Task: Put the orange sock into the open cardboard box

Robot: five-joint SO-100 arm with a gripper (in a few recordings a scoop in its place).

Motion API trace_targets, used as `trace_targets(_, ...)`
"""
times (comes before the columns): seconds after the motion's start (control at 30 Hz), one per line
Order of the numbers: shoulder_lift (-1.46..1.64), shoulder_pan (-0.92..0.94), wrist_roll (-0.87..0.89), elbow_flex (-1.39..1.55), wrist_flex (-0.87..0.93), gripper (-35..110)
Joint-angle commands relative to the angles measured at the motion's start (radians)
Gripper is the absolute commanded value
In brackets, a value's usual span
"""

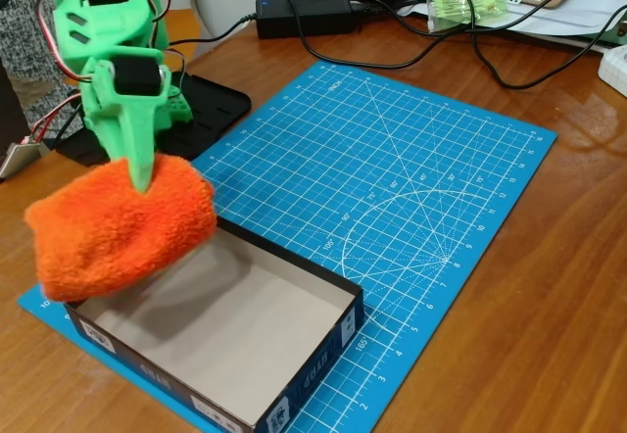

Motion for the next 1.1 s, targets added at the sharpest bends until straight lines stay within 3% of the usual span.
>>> trace_targets(0.0,-0.109,0.023,-0.012,-0.124,-0.014,0)
trace_targets(0.3,-0.337,-0.021,-0.005,-0.305,0.032,0)
trace_targets(0.43,-0.330,-0.067,-0.015,-0.305,0.066,8)
trace_targets(0.57,-0.296,-0.127,-0.018,-0.302,0.106,26)
trace_targets(0.83,-0.209,-0.150,-0.077,-0.235,0.166,27)
trace_targets(0.9,-0.130,-0.152,-0.057,-0.183,0.193,23)
trace_targets(0.97,0.353,-0.394,-0.055,0.179,0.445,16)
trace_targets(1.07,0.588,-0.615,-0.003,0.272,0.672,22)
